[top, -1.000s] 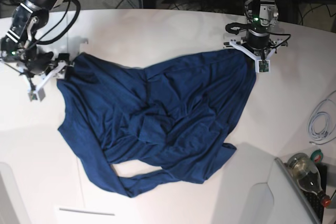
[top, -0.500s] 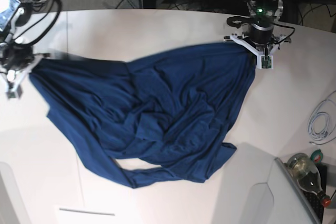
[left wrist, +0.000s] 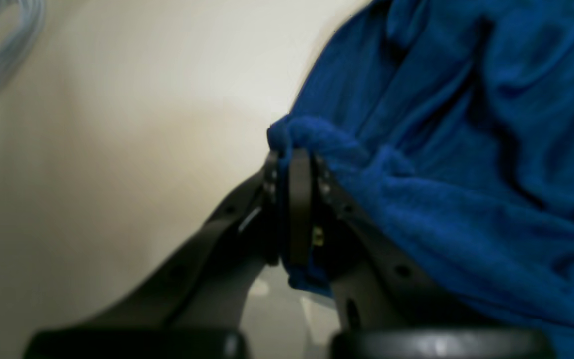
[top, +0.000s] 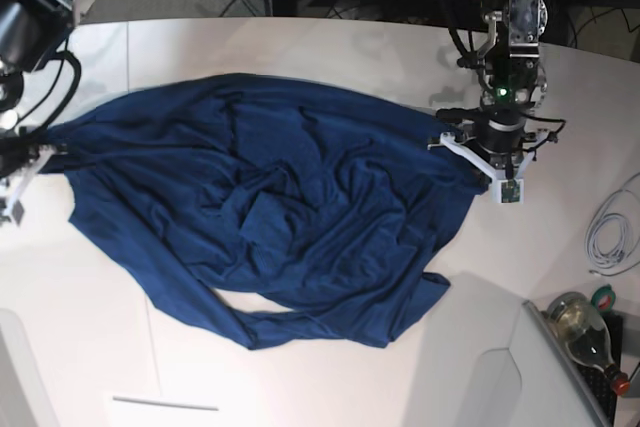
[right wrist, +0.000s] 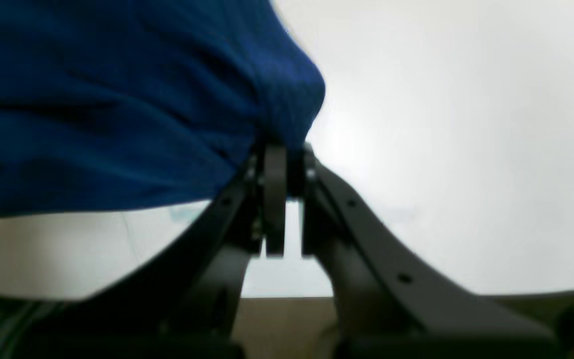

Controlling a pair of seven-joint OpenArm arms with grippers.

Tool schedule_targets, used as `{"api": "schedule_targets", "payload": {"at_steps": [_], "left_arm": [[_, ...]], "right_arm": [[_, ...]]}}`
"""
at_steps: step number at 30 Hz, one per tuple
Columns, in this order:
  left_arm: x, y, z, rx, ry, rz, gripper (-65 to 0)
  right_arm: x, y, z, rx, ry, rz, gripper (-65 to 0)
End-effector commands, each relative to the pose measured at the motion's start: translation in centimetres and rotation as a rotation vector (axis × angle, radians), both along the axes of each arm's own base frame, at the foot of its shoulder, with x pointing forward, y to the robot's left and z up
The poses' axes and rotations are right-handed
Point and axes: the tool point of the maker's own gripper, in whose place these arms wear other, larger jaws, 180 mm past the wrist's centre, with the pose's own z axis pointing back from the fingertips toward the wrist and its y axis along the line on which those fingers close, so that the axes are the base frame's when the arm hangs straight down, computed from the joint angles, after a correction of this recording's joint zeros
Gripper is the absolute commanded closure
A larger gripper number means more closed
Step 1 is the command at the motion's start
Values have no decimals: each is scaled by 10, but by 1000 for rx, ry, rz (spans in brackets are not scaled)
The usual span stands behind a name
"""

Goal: Layout the t-shirt on the table in an organized manner, then fold the t-shirt properly
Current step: 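Pull the held corners apart with both grippers to stretch the shirt flat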

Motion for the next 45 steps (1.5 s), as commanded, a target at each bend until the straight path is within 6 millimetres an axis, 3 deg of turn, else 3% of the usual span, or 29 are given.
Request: {"api": "schedule_targets", "payload": {"at_steps": [1, 6, 9, 13, 15, 19, 21, 23, 25, 28, 31, 33, 35, 40, 43, 45], "left_arm": [[24, 4, 20, 17, -77, 1, 0], [89, 12, 36, 2, -127, 28, 0], [139, -6, 52, 0, -147, -21, 0], [199, -30, 83, 14, -175, -93, 0], [230, -38, 113, 0, -218, -93, 0], [270, -31, 192, -34, -361, -51, 0], [277, -29, 233, -38, -454, -47, 0], [271, -29, 253, -29, -484, -51, 0], [256, -33, 258, -27, -490, -61, 0], [221, -35, 245, -22, -487, -63, 0], [181, -36, 207, -21, -432, -64, 0], [148, -25, 174, -22, -378, -33, 0], [110, -18, 129, -26, -279, -10, 0], [30, -16, 34, -27, -99, -8, 0], [-1, -11, 1, -18, -59, -4, 0], [-14, -8, -11, -11, -32, -1, 0]], "right_arm": [[32, -13, 20, -21, -81, 9, -3], [111, -4, 29, 29, -179, 38, -3], [164, -1, 51, 35, -274, 58, -3], [227, -10, 108, -20, -437, 92, -3], [252, -22, 152, -64, -522, 107, -3], [283, -43, 245, -130, -678, 106, -2], [283, -60, 282, -180, -719, 90, -2], [275, -74, 311, -238, -726, 77, -2], [262, -78, 322, -302, -702, 98, -2], [225, -89, 301, -393, -607, 123, -2], [185, -94, 262, -434, -521, 107, -2], [158, -91, 221, -407, -460, 90, -2], [125, -87, 171, -361, -386, 68, -2], [58, -44, 48, -184, -257, 73, -2], [29, -24, 5, -111, -199, 71, -2], [14, -17, -11, -88, -172, 69, -2]]}}
